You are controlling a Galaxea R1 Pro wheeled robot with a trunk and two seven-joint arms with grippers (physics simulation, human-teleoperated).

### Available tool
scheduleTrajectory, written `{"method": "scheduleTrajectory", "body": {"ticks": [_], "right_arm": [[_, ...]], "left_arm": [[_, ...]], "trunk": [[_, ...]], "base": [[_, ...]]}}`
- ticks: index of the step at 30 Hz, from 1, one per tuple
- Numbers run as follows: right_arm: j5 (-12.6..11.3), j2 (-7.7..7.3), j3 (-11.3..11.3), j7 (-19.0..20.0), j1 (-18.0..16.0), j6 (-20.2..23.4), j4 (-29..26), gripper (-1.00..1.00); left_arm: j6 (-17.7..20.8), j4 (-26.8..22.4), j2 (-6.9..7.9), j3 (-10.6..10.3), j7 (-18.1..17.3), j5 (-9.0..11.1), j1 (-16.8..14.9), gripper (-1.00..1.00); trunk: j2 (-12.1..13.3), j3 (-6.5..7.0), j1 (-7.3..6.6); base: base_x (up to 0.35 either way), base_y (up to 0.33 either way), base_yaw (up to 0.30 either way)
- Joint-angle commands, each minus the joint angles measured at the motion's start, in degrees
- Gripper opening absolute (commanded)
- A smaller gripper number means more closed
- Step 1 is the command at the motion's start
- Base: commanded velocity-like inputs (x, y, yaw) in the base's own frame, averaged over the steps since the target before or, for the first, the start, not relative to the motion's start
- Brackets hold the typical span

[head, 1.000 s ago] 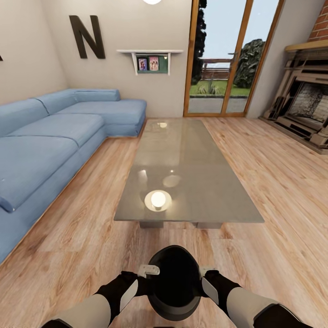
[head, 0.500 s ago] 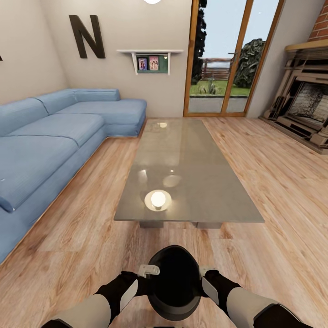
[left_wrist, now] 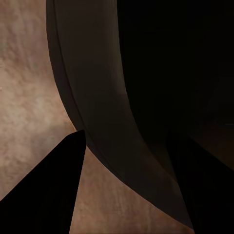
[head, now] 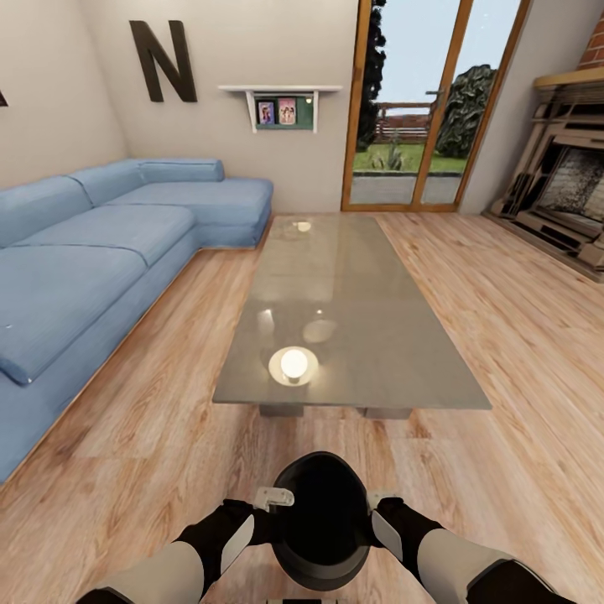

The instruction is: Place each of the two pumpkins and all three candles from the living room inside a cabinet in the living room (use any cabinet), then make sure every cabinet is closed, and position the cauldron so it is next to a table in the living room.

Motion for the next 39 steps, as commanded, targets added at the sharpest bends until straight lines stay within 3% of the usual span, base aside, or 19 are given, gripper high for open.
{"method": "scheduleTrajectory", "body": {"ticks": [1, 21, 39], "right_arm": [[-0.6, -0.01, -0.4, -0.3, 0.0, 0.1, -0.7, -1.0], [-0.6, -0.01, -0.4, -0.3, 0.0, 0.1, -0.6, -1.0], [-0.6, -0.01, -0.4, -0.3, 0.0, 0.1, -0.7, -1.0]], "left_arm": [[0.1, 2.1, 0.0, 0.5, 0.2, -1.3, 0.0, -1.0], [0.1, 2.1, 0.0, 0.5, 0.2, -1.3, 0.0, -1.0], [0.1, 2.1, 0.0, 0.5, 0.2, -1.3, 0.0, -1.0]], "trunk": [[0.0, -0.07, -0.02], [0.0, -0.15, -0.02], [0.0, -1.28, -0.02]], "base": [[0.0, 0.0, 0.032], [0.0, 0.0, -0.047], [0.0, 0.0, -0.001]]}}
